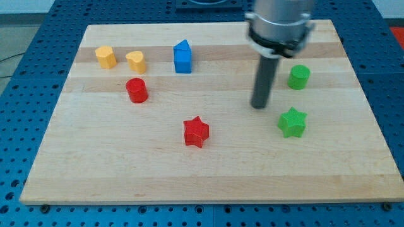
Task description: Push the red circle vertically below the yellow hexagon
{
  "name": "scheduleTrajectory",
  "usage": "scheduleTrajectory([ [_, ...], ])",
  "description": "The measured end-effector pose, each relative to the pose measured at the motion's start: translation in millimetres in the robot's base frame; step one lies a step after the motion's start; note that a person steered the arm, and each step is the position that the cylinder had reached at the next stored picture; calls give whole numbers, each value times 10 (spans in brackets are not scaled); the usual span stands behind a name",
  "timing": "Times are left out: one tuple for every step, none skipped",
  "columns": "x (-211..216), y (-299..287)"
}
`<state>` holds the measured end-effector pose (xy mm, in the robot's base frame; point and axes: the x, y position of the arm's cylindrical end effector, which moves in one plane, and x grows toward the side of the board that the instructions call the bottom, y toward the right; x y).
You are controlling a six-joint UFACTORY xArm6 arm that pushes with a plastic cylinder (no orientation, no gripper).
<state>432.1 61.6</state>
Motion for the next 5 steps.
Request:
scheduleTrajectory([
  [-160,-1018],
  [-312,-1684],
  [-460,-2246],
  [31,-2655],
  [45,-2625],
])
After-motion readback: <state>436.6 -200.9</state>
